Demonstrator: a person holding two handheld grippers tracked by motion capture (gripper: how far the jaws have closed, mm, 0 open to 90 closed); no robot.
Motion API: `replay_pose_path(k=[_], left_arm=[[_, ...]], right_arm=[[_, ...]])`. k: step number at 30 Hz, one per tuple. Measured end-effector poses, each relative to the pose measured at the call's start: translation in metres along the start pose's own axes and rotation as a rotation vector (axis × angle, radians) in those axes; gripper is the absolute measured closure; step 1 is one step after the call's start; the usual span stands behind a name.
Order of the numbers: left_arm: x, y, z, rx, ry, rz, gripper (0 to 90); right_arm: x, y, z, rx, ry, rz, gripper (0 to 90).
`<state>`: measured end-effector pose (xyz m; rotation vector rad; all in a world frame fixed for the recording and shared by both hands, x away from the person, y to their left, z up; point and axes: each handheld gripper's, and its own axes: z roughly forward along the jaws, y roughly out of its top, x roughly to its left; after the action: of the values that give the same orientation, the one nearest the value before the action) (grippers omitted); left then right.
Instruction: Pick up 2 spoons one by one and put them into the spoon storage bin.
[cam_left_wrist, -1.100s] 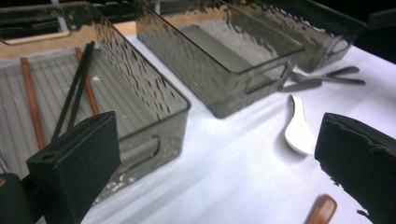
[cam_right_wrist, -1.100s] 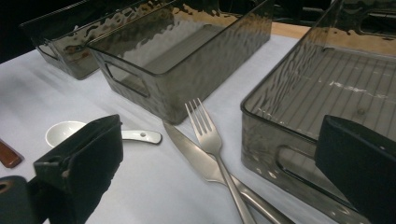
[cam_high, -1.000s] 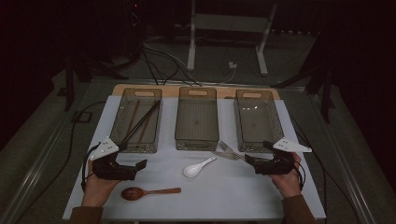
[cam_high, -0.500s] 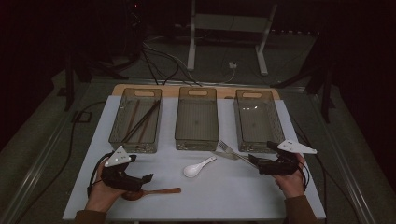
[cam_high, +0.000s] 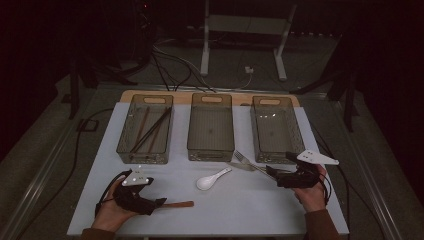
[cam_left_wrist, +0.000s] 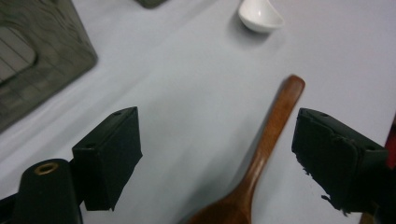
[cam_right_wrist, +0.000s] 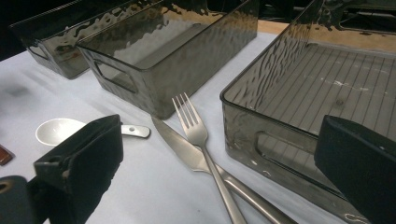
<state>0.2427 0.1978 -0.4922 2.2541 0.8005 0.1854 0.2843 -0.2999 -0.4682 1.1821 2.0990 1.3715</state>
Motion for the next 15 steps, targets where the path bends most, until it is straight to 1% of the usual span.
replay_pose_path(k=[1,6,8,9,11,12,15], left_arm=[[-0.001,-0.001,0.000,0.011,-0.001,0.006,18.0],[-0.006,-0.004,0.004,0.066,-0.006,0.034,26.5],[-0.009,-0.005,0.007,0.088,-0.023,0.052,32.8],[-0.010,-0.006,0.008,0.094,-0.039,0.060,36.3],[-0.011,-0.007,0.012,0.121,-0.077,0.078,48.3],[-0.012,-0.007,0.013,0.130,-0.084,0.085,52.8],[-0.013,-0.008,0.016,0.153,-0.087,0.101,60.8]], right_arm=[[0.000,0.000,0.000,-0.001,-0.001,0.000,1.7],[0.000,0.000,0.000,-0.003,-0.001,0.003,1.7],[0.000,0.000,0.000,-0.001,-0.003,0.001,1.7],[0.000,0.000,0.000,-0.001,-0.002,0.002,1.7],[0.000,0.000,0.001,-0.001,-0.002,0.000,1.7],[0.000,-0.001,0.001,-0.001,-0.001,0.001,1.7],[0.000,-0.001,0.001,0.001,-0.001,0.004,1.7]])
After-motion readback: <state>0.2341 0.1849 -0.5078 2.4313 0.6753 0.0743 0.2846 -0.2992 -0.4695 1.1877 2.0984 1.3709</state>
